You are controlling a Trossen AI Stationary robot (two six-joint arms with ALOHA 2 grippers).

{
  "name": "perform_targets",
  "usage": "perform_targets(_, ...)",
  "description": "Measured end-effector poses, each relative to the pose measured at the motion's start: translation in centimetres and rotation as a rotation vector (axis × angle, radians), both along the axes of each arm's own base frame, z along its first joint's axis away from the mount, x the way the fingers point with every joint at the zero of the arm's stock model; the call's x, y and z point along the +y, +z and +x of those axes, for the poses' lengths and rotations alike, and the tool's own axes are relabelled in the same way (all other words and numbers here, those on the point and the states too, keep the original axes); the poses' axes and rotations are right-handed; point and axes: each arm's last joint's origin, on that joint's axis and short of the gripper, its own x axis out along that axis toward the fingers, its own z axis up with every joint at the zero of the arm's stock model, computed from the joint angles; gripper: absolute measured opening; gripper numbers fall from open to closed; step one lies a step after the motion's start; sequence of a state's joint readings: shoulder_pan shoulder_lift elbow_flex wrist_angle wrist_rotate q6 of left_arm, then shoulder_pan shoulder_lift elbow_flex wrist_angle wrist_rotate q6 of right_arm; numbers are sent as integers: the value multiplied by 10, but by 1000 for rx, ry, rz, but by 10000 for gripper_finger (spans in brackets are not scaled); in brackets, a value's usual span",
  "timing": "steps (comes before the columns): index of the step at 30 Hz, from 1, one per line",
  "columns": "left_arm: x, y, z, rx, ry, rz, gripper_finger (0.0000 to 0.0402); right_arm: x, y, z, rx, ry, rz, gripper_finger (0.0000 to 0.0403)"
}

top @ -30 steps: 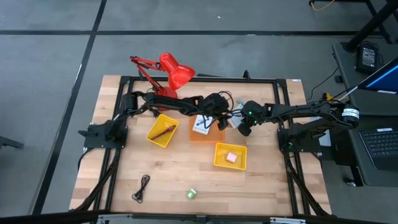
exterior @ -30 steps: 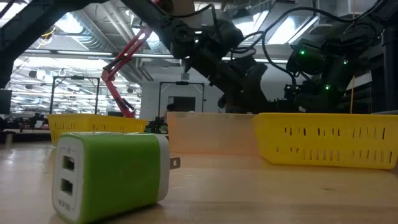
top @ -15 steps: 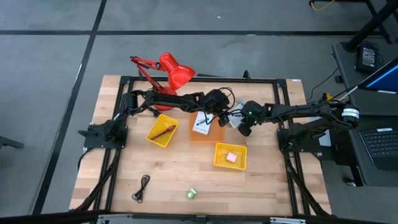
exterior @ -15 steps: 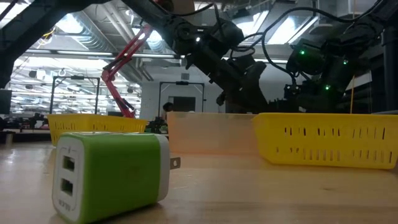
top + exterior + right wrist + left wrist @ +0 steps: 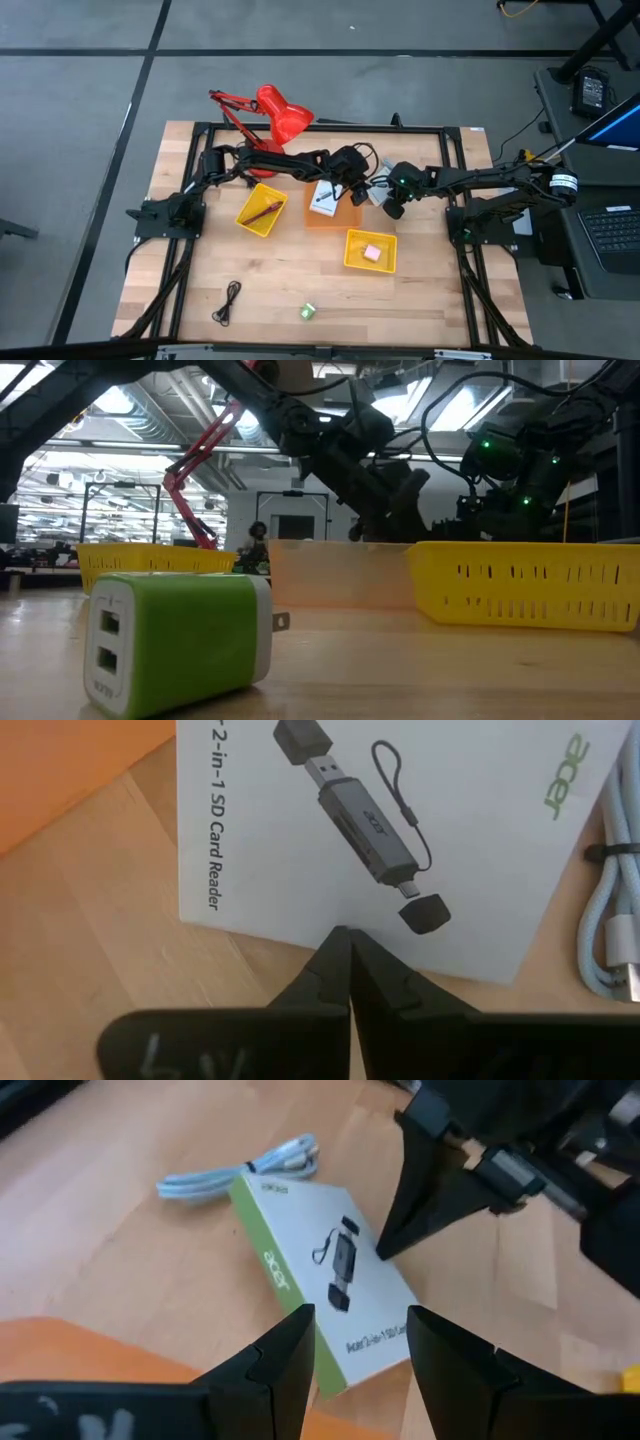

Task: Pick and place items into bin
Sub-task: Put the card reader box into the orange bin

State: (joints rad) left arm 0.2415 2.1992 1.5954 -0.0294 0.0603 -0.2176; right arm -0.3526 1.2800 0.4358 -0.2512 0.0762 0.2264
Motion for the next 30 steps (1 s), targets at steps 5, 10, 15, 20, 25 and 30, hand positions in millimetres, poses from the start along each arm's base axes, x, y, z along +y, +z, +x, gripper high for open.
perform_targets(5, 3, 7, 5, 10, -13, -12, 155, 0, 0, 0, 0, 2, -2, 0)
perform_targets(10, 5, 10, 9, 77, -28, -6, 155, 0, 0, 0, -2, 3, -1, 0)
perform_targets(15, 10, 4, 13, 114, -14, -11, 155, 0, 0, 0, -2, 3, -2, 0)
perform_targets(20, 13, 0, 17, 100, -6, -18, 155, 0, 0, 0, 0, 7, -5, 0)
perform_targets(25, 15, -3, 17, 103, -10, -30, 155, 0, 1, 1, -4, 21, -14, 0)
perform_targets(30, 15, -3, 17, 102, -10, -30, 155, 0, 1, 1, -7, 23, -15, 0)
